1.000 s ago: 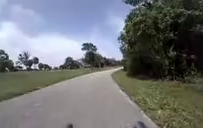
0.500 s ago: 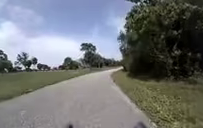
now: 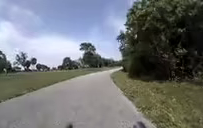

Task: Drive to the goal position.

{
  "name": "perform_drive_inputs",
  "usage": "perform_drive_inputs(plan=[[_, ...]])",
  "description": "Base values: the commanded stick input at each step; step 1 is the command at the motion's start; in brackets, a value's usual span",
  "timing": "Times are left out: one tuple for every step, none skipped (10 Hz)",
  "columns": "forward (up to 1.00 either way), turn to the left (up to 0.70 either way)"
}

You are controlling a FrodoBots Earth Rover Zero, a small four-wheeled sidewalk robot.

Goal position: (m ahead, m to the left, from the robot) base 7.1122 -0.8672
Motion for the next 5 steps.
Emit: perform_drive_inputs(plan=[[0.7,0.0],[0.7,0.0],[0.7,0.0],[0.7,0.0],[0.7,0.0]])
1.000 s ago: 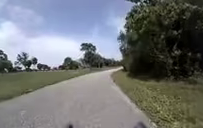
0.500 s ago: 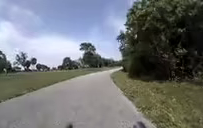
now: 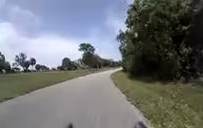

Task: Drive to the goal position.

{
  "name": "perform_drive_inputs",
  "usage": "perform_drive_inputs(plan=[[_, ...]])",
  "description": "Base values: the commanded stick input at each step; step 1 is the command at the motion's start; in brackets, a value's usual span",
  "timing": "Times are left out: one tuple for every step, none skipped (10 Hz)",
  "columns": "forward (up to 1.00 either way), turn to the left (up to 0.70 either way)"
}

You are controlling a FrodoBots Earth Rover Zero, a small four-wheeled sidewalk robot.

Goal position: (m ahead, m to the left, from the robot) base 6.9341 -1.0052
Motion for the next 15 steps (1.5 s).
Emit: perform_drive_inputs(plan=[[0.7,0.0],[0.7,0.0],[0.7,0.0],[0.7,0.03],[0.7,0.14],[0.7,0.14],[0.7,0.14],[0.7,0.14],[0.7,0.09],[0.7,0.03],[0.7,0.0],[0.7,0.0],[0.7,0.0],[0.7,0.0],[0.7,0.0]])
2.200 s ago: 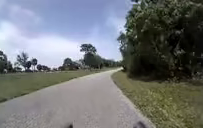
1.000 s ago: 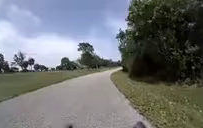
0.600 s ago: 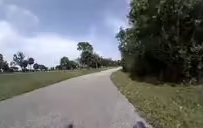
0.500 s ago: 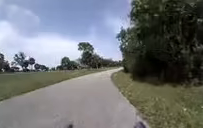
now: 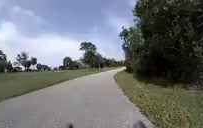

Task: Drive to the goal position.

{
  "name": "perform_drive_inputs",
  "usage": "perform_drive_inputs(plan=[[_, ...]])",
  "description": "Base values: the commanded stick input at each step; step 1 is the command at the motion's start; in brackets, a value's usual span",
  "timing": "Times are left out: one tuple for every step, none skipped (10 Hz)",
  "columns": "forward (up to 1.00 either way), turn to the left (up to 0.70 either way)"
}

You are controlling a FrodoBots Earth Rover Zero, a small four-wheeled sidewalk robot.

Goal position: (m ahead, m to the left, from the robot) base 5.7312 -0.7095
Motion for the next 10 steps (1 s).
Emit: perform_drive_inputs(plan=[[0.7,0.0],[0.7,0.0],[0.7,0.0],[0.7,0.0],[0.7,0.0],[0.7,0.0],[0.7,0.0],[0.7,0.0],[0.7,0.0],[0.7,0.0]])
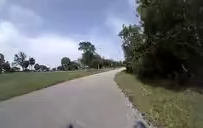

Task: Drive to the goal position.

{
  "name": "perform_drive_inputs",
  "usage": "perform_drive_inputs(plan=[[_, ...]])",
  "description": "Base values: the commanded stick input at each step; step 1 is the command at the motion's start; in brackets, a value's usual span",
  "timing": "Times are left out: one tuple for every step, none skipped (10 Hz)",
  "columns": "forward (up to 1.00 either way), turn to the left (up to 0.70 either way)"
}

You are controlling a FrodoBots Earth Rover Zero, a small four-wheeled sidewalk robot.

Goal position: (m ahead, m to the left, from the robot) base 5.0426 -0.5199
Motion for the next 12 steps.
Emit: perform_drive_inputs(plan=[[0.7,0.0],[0.7,0.0],[0.7,0.0],[0.7,0.0],[0.7,0.0],[0.7,0.0],[0.7,0.0],[0.7,0.0],[0.7,0.0],[0.7,0.0],[0.7,0.0],[0.7,0.0]])
